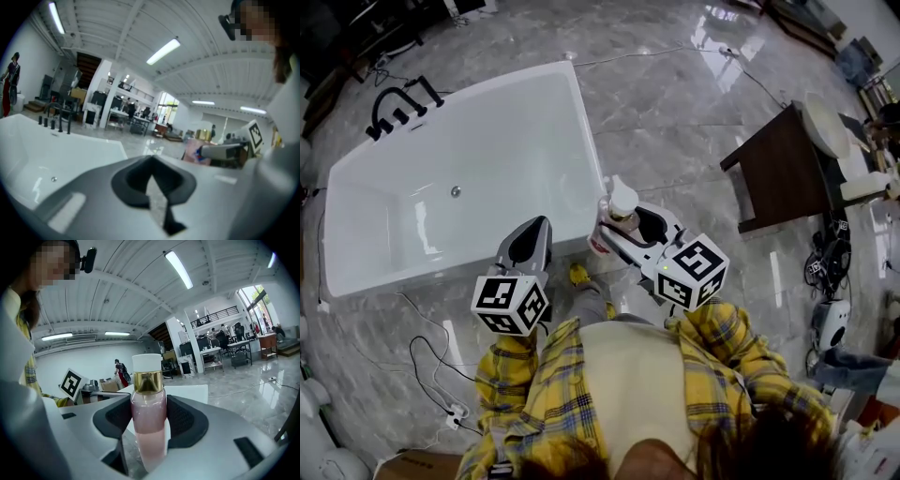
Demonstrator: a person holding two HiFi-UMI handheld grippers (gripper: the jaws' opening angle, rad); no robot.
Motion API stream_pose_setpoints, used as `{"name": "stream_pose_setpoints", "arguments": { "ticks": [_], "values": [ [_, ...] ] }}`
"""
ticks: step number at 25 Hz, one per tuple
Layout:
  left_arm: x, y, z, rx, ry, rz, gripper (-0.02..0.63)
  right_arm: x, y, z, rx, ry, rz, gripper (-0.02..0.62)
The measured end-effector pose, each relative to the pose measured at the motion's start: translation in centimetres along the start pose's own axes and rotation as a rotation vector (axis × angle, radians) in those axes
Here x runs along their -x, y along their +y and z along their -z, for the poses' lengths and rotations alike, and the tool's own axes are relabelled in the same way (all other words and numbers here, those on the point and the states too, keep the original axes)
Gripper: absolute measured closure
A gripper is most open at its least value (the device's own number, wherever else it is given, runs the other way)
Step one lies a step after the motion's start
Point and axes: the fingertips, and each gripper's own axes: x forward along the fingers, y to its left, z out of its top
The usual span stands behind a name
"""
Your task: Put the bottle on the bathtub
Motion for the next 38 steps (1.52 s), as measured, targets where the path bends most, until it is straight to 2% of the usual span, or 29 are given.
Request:
{"name": "stream_pose_setpoints", "arguments": {
  "ticks": [4,15,18,23,30,38],
  "values": [
    [-2.2,1.3,-1.0,-0.002,0.008,0.010,0.598,-2.1,-2.1,-1.1,-0.004,0.006,0.012,0.374],
    [-5.1,8.2,-3.7,0.043,-0.016,0.000,0.598,-9.6,-4.9,-3.8,0.004,0.037,0.008,0.374],
    [-6.0,9.7,-4.2,0.029,-0.017,0.000,0.598,-11.3,-5.6,-4.7,0.010,0.022,0.019,0.375],
    [-7.1,10.5,-4.2,0.038,-0.013,-0.002,0.598,-13.0,-7.1,-5.5,0.007,0.026,0.011,0.375],
    [-9.0,12.1,-5.4,0.051,-0.035,-0.033,0.598,-16.1,-10.4,-5.6,0.000,0.048,-0.034,0.376],
    [-13.8,14.0,-6.7,0.096,-0.043,-0.122,0.598,-20.3,-14.5,-7.2,0.037,0.106,-0.133,0.376]
  ]
}}
